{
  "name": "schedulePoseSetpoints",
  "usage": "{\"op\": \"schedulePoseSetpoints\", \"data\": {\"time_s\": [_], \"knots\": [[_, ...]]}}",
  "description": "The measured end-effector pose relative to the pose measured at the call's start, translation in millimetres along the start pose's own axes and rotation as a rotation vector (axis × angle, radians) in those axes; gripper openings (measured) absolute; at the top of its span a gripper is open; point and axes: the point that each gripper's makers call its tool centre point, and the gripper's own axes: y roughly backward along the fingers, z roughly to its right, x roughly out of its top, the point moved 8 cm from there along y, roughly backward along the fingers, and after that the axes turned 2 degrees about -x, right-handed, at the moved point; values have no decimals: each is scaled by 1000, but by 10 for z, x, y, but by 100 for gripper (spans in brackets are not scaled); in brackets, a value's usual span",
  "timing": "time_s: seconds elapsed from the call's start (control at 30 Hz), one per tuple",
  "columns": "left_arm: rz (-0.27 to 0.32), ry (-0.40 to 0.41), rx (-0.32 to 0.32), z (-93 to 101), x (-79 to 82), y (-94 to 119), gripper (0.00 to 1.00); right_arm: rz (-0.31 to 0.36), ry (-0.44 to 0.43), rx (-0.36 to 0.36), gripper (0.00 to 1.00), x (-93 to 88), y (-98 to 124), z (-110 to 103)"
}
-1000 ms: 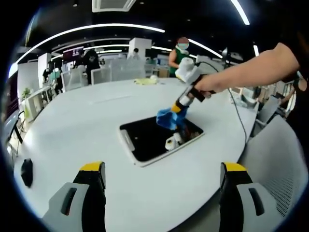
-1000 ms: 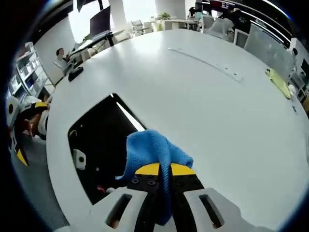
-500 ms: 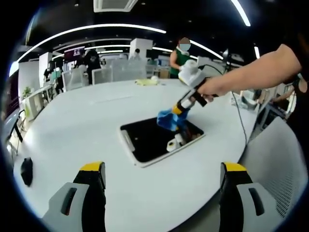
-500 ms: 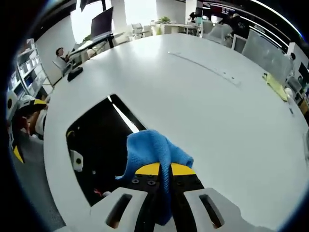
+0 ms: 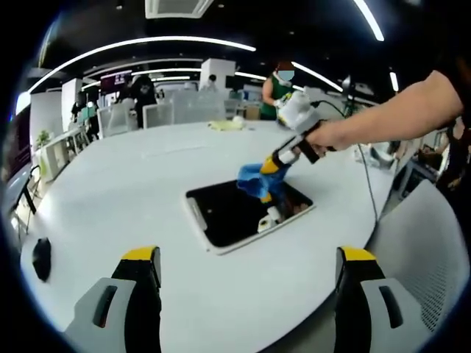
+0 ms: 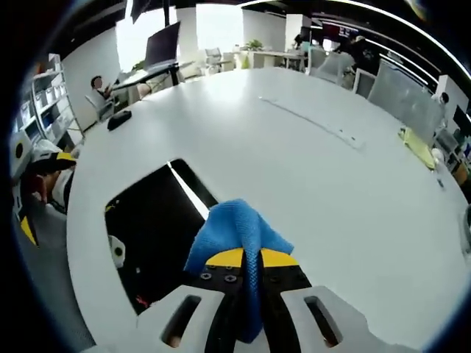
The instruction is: Wipe the mirror surface with the cleaning cloth until all visible marks leave the cleaned area.
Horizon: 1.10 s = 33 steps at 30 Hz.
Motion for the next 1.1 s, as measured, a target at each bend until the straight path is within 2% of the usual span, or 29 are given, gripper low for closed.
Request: {"op": "schedulePoseSetpoints", "data": {"time_s": [0.2,0.4,0.9,1.1], "knots": [[0,0,1,-6,-7,1,99,9,-30,-1,2,183,101,84],[2,1,0,-2,-4,2,99,8,-60,-1,2,245,217,169],[-1,2,-1,-8,-8,0,99,4,-88,-17,2,187,363,241],[2,7,1,-10,-7,1,99,-18,-106,-42,2,75,494,310]]}}
